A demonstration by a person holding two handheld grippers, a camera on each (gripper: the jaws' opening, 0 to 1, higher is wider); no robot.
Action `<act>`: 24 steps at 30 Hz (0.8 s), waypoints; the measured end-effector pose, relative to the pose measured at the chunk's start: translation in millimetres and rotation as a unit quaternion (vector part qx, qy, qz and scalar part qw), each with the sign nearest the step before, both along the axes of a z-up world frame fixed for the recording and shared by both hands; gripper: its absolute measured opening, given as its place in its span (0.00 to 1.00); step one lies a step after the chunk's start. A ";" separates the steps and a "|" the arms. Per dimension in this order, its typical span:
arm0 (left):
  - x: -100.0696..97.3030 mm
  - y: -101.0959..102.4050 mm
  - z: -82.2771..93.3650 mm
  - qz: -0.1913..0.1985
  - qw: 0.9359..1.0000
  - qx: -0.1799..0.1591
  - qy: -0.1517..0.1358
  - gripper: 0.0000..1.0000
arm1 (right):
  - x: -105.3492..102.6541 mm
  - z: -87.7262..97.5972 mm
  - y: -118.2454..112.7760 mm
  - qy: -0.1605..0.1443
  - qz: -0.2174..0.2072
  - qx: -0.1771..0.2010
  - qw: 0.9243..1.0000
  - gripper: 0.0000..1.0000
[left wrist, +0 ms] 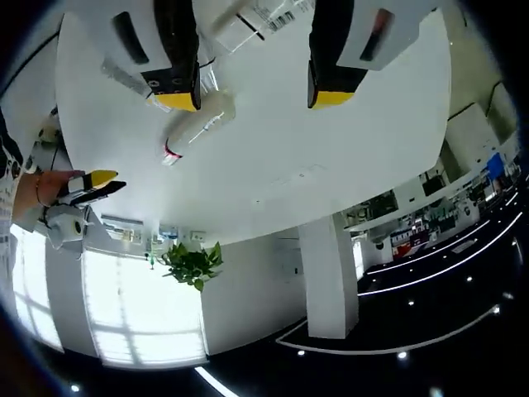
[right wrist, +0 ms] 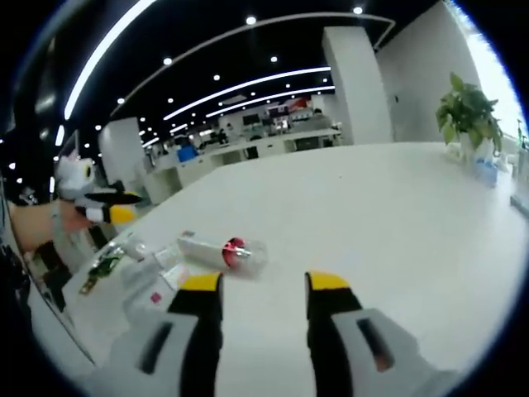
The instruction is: Arrange the skincare products in the storage area until every visible bottle or jar stands upright without overlapping.
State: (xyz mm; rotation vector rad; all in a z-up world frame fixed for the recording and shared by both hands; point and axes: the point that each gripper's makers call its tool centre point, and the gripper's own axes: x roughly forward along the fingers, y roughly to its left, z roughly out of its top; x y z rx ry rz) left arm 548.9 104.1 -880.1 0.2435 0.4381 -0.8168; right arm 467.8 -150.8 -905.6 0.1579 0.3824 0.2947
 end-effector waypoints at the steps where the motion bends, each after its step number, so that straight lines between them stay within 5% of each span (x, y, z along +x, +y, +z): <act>1: 1.2 -3.4 0.0 -0.006 1.000 0.003 0.000 0.54 | 0.3 -0.2 0.0 0.000 0.000 0.000 1.000 0.38; 17: 8.2 -49.8 -14.9 -0.111 0.991 0.067 0.024 0.50 | 3.8 -6.6 -1.3 0.008 0.010 -0.026 1.000 0.38; 24: 6.8 -70.0 -36.1 -0.182 0.974 0.125 0.044 0.50 | 5.4 -9.2 2.1 0.012 0.021 -0.031 0.999 0.38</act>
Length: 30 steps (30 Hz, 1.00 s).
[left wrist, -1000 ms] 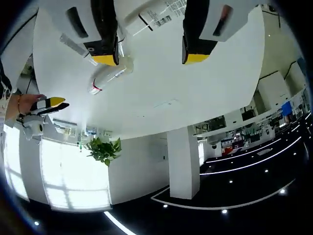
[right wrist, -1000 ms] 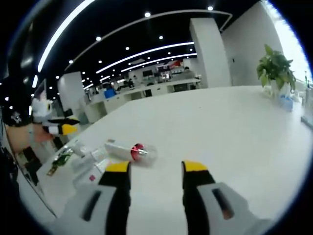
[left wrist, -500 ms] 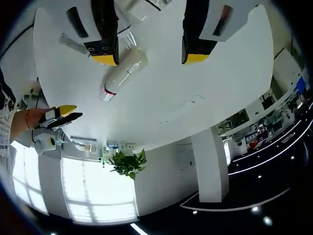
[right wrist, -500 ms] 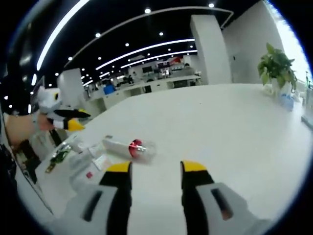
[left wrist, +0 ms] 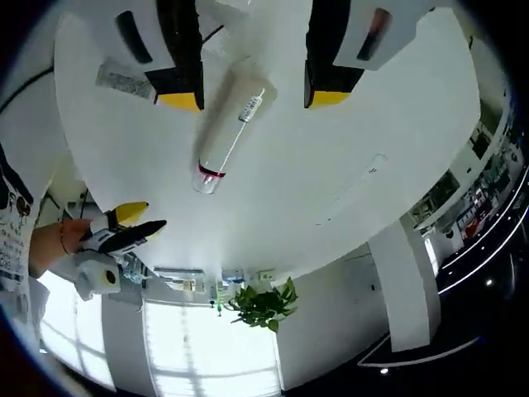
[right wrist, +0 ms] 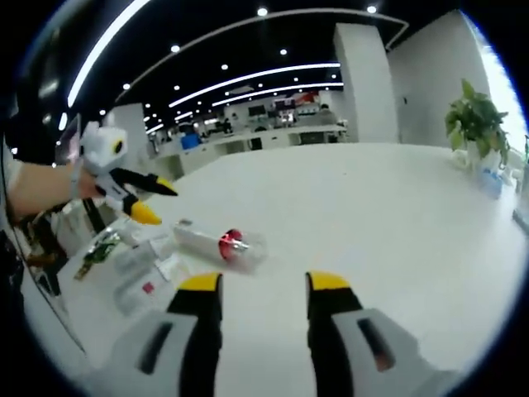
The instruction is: Arrange the skincare products in the storage area until every visible bottle or jar stands upright without overlapping.
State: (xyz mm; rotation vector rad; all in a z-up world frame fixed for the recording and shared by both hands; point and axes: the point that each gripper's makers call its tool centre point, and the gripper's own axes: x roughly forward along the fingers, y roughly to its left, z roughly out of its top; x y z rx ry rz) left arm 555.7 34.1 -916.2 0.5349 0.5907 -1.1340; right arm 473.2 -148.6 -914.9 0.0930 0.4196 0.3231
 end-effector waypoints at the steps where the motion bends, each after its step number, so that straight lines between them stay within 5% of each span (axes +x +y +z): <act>1: 2.2 -3.3 -1.8 -0.001 1.000 0.002 0.001 0.49 | 0.2 0.0 0.3 0.000 0.001 0.000 1.000 0.39; 18: 3.6 -18.0 -34.9 -0.077 0.992 0.094 0.042 0.42 | 0.8 -4.0 -1.0 0.002 0.016 -0.045 0.999 0.42; 30: 6.9 -15.1 -52.1 -0.123 0.976 0.178 0.020 0.32 | 19.1 5.7 6.5 -0.004 0.068 -0.065 0.996 0.46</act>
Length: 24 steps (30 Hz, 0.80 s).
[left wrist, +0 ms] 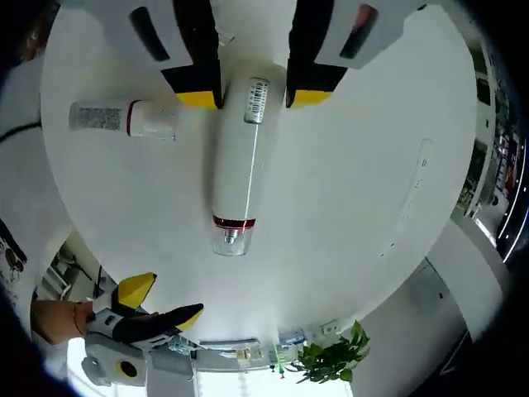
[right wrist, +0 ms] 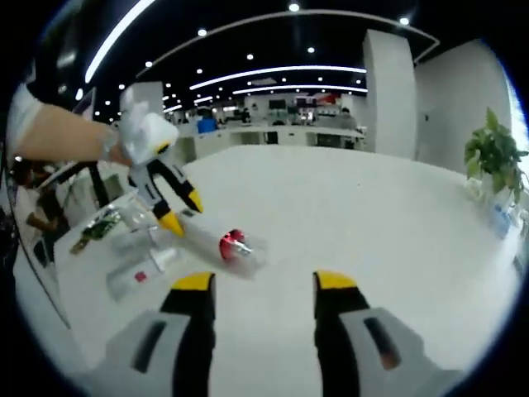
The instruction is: Arrange the skincare products in the storage area until every visible bottle or jar stands upright without overlapping.
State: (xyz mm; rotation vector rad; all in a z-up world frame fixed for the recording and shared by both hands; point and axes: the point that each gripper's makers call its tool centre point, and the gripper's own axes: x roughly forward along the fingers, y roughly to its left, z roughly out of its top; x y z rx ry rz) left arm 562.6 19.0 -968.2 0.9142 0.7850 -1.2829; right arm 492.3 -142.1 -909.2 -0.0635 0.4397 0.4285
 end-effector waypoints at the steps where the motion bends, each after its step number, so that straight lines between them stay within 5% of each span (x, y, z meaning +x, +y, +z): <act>1: 1.8 0.5 -1.2 -0.015 1.000 0.009 -0.012 0.32 | 1.9 0.3 1.9 0.000 0.007 -0.002 1.000 0.46; 6: 1.3 3.1 -6.0 -0.048 0.997 0.037 -0.038 0.30 | 14.7 1.0 18.8 -0.004 0.072 -0.021 0.997 0.49; 13: -2.1 1.6 -7.3 -0.045 0.998 0.035 -0.028 0.29 | 37.6 -8.0 31.2 0.019 0.156 -0.079 0.984 0.51; 18: -5.3 0.6 -7.8 -0.051 0.998 0.041 -0.027 0.29 | 48.3 -28.4 38.6 0.071 0.201 -0.114 0.970 0.48; 24: -6.4 0.4 -8.5 -0.043 0.998 0.040 -0.021 0.29 | 53.6 -43.5 45.1 0.100 0.273 -0.177 0.940 0.48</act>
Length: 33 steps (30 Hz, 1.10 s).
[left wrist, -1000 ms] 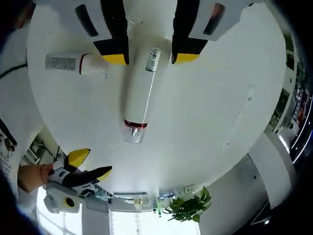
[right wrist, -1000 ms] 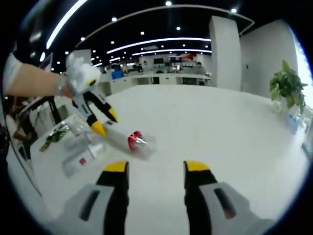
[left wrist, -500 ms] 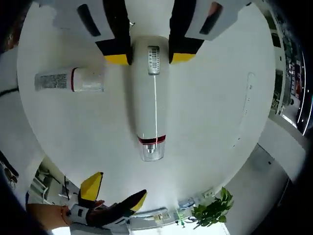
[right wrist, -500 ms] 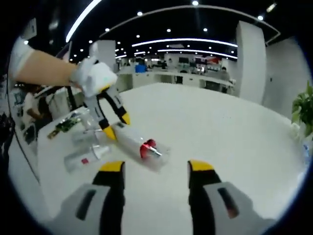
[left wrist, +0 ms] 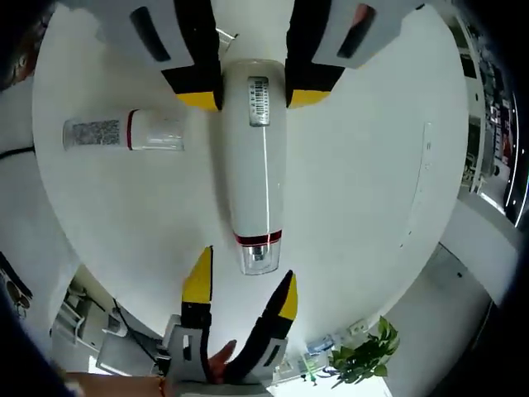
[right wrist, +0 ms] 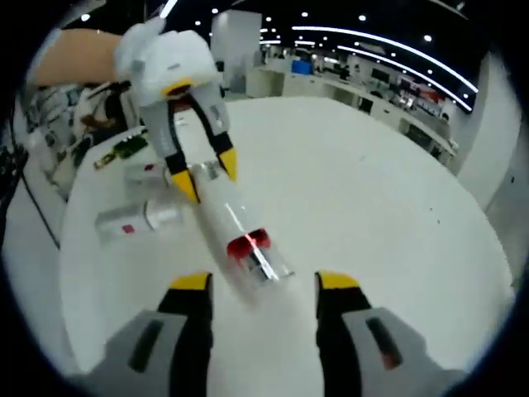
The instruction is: Arrange the skincare products in the storage area until every visible bottle or jar stands upright without overlapping.
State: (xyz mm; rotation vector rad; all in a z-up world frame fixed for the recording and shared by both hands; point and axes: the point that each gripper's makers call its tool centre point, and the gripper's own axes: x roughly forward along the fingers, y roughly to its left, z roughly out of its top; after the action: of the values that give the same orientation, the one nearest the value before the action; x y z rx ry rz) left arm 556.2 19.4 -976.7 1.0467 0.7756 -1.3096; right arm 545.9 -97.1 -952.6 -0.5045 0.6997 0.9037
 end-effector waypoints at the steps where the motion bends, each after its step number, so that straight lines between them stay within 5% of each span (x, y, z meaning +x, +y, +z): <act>1: -0.1 0.1 0.0 0.001 1.000 0.000 0.001 0.29 | -1.2 -2.9 2.5 0.018 0.013 -0.005 1.000 0.48; 6: -0.4 0.0 -0.6 0.006 1.000 0.004 0.009 0.29 | 5.1 -9.5 7.7 0.037 0.067 -0.059 0.995 0.44; 14: -1.3 0.0 -1.4 0.015 1.000 0.004 0.023 0.29 | 6.1 -25.6 8.9 0.070 0.166 -0.183 0.966 0.34; 18: -2.2 -0.4 -1.5 0.013 1.000 0.003 0.026 0.29 | 4.5 -27.0 12.5 0.085 0.190 -0.195 0.959 0.30; 20: -3.0 -1.0 -1.5 0.009 1.000 0.002 0.027 0.29 | -3.6 -29.6 12.1 0.121 0.193 -0.193 0.954 0.28; 33: -4.2 -1.7 -1.5 0.014 0.999 -0.006 0.040 0.29 | 0.7 -29.9 10.7 0.143 0.190 -0.225 0.945 0.28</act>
State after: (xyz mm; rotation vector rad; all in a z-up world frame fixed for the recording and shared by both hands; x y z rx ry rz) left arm 552.1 17.8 -978.3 0.9764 0.8389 -1.3377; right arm 546.5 -86.4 -982.5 -0.9501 1.1106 1.1974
